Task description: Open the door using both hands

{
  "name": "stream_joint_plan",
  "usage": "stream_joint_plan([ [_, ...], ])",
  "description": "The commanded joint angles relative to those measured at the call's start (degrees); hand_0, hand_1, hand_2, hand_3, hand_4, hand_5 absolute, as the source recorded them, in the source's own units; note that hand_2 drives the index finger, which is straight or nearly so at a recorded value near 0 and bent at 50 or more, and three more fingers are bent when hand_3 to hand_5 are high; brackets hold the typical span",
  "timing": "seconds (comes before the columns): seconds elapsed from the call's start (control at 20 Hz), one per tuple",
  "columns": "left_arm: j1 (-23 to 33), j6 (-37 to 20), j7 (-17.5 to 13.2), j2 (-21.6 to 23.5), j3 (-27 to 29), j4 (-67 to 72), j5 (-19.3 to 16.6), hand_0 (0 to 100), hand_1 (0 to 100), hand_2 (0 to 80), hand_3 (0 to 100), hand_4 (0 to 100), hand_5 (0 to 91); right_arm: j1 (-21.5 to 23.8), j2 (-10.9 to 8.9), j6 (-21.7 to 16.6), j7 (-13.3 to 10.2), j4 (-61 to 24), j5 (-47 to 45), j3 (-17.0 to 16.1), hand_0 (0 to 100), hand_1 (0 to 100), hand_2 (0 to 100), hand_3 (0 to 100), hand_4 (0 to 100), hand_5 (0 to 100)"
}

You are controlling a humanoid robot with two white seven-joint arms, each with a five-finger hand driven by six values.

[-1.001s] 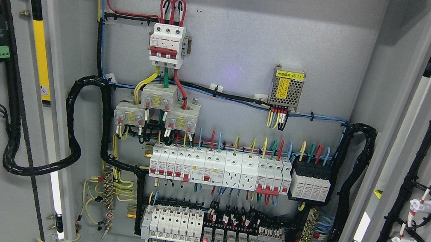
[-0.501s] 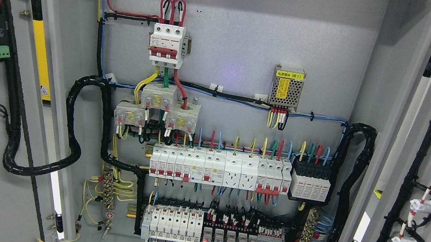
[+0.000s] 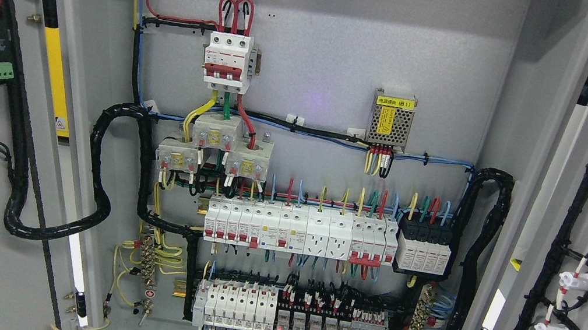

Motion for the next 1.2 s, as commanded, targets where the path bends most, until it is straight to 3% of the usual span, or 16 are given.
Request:
stream_joint_plan([
  [0.0, -3.7, 0.2, 1.6, -8.6, -7.8, 44.2, -2.1, 12, 56, 0.0, 0, 0, 0.0, -2.4, 5.91, 1.0, -0.9, 39.1, 0.8, 5.2, 0, 50, 4, 0, 0, 0],
  [0.15, -8.4, 0.2, 1.1, -10.2, -7.8, 59.6, -2.0, 12, 56, 0.0, 0, 0, 0.0, -5.0, 7.41, 6.7, -1.0, 48.2, 0.8, 3.4, 0, 50, 4, 0, 0, 0],
  [0.3, -9.8, 0.3, -0.2, -11.2, -8.2, 62.9, -3.2, 12, 56, 0.0, 0, 0, 0.0, -7.6, 8.55, 17.2, -1.0, 54.6, 0.8, -0.7, 0, 50, 4, 0, 0, 0],
  [0.45, -10.2, 0.5, -5.5, -10.9, -8.1, 63.1, -9.8, 12, 56, 0.0, 0, 0, 0.0, -9.0, 8.73, 31.7, -1.3, 56.6, 0.8, -1.1, 0, 50, 4, 0, 0, 0],
  [0.5, -9.8, 0.6, -7.1, -10.9, -8.0, 63.4, -13.5, 12, 56, 0.0, 0, 0, 0.0, -9.0, 8.73, 34.4, -2.5, 56.9, 0.8, -1.1, 0, 50, 4, 0, 0, 0],
  [0.55, -9.6, 0.4, -7.3, -10.9, -8.0, 64.2, -16.7, 12, 56, 0.0, 0, 0, 0.0, -9.1, 8.73, 34.7, -4.4, 57.3, 0.8, -1.1, 0, 50, 4, 0, 0, 0],
  [0.65, -9.6, 0.2, -7.3, -11.2, -8.0, 67.7, -20.9, 12, 56, 0.0, 0, 0, 0.0, -10.6, 8.73, 34.8, -11.3, 59.3, 0.9, -1.0, 0, 50, 4, 0, 0, 0],
  [0.75, -9.7, 0.2, -7.2, -11.2, -7.9, 68.9, -21.3, 12, 56, 0.0, 0, 0, 0.0, -12.5, 8.73, 35.0, -15.0, 61.5, 1.2, -0.9, 0, 50, 4, 0, 0, 0],
  [1.0, -9.7, 0.6, -6.6, -10.7, -7.5, 69.1, -21.0, 12, 56, 0.0, 0, 0, 0.0, -15.0, 8.82, 35.4, -15.4, 64.4, 12.8, -1.3, 0, 50, 4, 0, 0, 0],
  [1.15, -9.7, 0.7, -4.4, -10.5, -7.5, 69.1, -20.9, 12, 56, 0.0, 0, 0, 0.0, -16.6, 9.70, 36.4, -15.7, 66.3, 13.1, -1.2, 0, 50, 4, 0, 0, 0],
])
